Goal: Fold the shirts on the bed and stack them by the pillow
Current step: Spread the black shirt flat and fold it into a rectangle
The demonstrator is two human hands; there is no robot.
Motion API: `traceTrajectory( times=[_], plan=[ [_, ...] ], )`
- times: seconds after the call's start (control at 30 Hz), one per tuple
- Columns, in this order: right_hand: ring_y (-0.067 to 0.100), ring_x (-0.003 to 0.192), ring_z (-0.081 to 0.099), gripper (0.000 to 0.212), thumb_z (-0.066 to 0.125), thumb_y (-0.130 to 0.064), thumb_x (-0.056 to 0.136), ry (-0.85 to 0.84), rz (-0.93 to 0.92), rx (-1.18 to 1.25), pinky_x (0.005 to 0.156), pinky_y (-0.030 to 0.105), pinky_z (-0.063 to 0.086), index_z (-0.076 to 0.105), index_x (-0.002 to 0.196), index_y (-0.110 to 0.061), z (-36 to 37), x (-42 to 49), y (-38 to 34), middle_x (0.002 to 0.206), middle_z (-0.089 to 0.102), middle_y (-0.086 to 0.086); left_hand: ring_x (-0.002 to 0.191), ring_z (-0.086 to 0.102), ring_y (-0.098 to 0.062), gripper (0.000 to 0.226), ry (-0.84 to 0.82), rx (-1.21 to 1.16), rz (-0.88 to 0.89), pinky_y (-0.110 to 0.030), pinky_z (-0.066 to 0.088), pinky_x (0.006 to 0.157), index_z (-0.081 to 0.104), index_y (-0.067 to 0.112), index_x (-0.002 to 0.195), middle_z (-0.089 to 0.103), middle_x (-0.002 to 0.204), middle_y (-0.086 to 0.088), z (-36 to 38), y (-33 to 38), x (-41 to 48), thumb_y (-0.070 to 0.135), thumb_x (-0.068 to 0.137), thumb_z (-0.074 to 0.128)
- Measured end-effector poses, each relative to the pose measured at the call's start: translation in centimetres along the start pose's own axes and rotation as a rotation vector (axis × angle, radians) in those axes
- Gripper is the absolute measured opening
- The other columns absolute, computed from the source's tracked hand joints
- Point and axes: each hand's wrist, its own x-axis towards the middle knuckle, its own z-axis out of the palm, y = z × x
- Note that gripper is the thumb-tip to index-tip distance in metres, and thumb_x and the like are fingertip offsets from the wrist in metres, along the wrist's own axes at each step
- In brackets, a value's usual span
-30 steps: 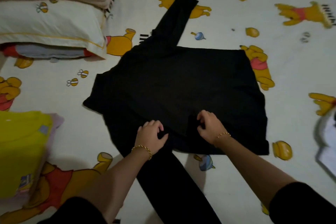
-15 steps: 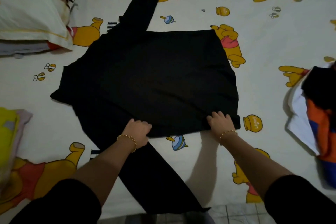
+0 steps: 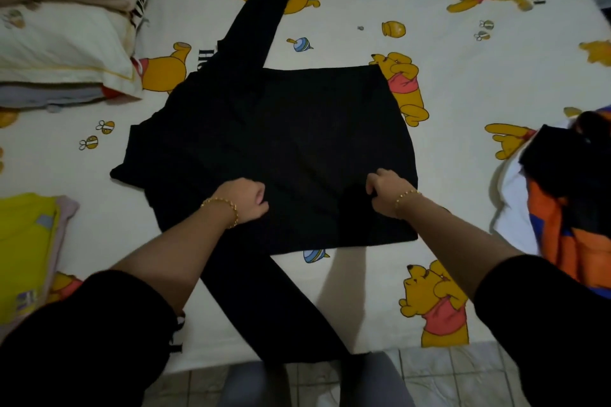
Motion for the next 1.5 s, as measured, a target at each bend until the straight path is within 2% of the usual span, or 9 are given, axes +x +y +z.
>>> traceTrajectory(
  times=[0.37,0.57,0.67,0.77,0.97,1.13,1.3,1.4,1.5],
  plan=[
    [0.028,0.111,0.047,0.031,0.056,-0.013,0.088,0.289,0.063,0.081,0.091,0.043,0.047,0.052,0.119,-0.014,-7.9,15.2,2.8,0.121,0.044,0.01,0.075,0.055,-0.014,0.014,0.181,0.059,-0.192,-0.029,0.046,0.063,0.052,0.024,0.082,0.059,0.084,0.001,-10.6,-3.0,14.3,0.034,0.091,0.051],
    [0.034,0.108,0.054,0.041,0.048,-0.007,0.092,0.326,0.162,0.137,0.083,0.041,0.048,0.042,0.132,-0.014,-10.7,23.9,4.9,0.122,0.05,0.015,0.083,0.058,-0.021,0.026,0.212,0.065,-0.246,-0.033,0.046,0.066,0.046,0.017,0.117,0.061,0.098,-0.007,-12.0,-4.4,22.7,0.031,0.095,0.048],
    [0.032,0.089,0.059,0.055,0.046,-0.006,0.093,0.277,0.206,0.123,0.064,0.036,0.047,0.026,0.143,-0.021,-11.6,27.2,5.5,0.104,0.058,0.014,0.086,0.061,-0.025,0.041,0.223,0.064,-0.266,-0.035,0.049,0.067,0.035,0.017,0.134,0.061,0.102,-0.011,-11.9,-4.5,26.5,0.028,0.097,0.046],
    [0.027,0.073,0.054,0.069,0.047,-0.004,0.093,0.241,0.206,0.109,0.058,0.033,0.044,0.014,0.148,-0.027,-12.0,29.6,5.6,0.087,0.057,0.011,0.088,0.061,-0.028,0.048,0.209,0.063,-0.271,-0.037,0.05,0.068,0.027,0.018,0.141,0.061,0.105,-0.014,-11.5,-4.3,29.5,0.028,0.098,0.044],
    [0.036,0.088,0.061,0.025,0.048,-0.009,0.093,0.349,0.221,0.154,0.06,0.035,0.04,0.04,0.116,-0.01,-12.2,32.3,5.8,0.101,0.062,0.02,0.074,0.052,-0.025,0.023,0.277,0.06,-0.247,-0.034,0.043,0.059,0.046,0.01,0.116,0.06,0.097,-0.015,-11.5,-4.7,32.9,0.025,0.099,0.041],
    [0.036,0.092,0.061,0.024,0.046,-0.007,0.093,0.426,0.303,0.183,0.061,0.034,0.036,0.044,0.116,-0.007,-12.8,33.2,5.7,0.103,0.061,0.02,0.077,0.057,-0.027,0.022,0.316,-0.063,-0.217,-0.037,0.049,0.063,0.048,0.011,0.113,0.061,0.095,-0.015,-12.7,-4.6,34.1,0.026,0.097,0.045],
    [0.036,0.095,0.059,0.022,0.038,-0.016,0.097,0.411,0.218,0.307,0.066,0.037,0.042,0.043,0.117,-0.007,-15.1,35.9,1.9,0.104,0.061,0.019,0.077,0.057,-0.024,0.027,0.336,-0.172,-0.202,-0.031,0.045,0.062,0.047,0.016,0.117,0.055,0.088,-0.001,-16.2,-6.7,35.0,0.032,0.095,0.047],
    [0.035,0.1,0.056,0.027,0.04,-0.014,0.096,0.339,0.151,0.439,0.071,0.034,0.038,0.044,0.121,-0.004,-17.5,38.8,-1.6,0.109,0.059,0.019,0.067,0.056,-0.024,0.024,0.393,-0.206,-0.229,-0.031,0.043,0.058,0.049,0.016,0.114,0.057,0.075,-0.004,-18.9,-9.8,36.2,0.031,0.095,0.047],
    [0.036,0.103,0.056,0.029,0.046,-0.012,0.094,0.319,0.117,0.633,0.072,0.031,0.039,0.046,0.122,-0.004,-20.0,42.7,-5.3,0.112,0.06,0.021,0.079,0.06,-0.032,0.023,0.435,-0.225,-0.281,-0.035,0.047,0.067,0.052,0.013,0.112,0.061,0.084,-0.012,-21.4,-13.5,37.8,0.027,0.094,0.049]
  ],
)
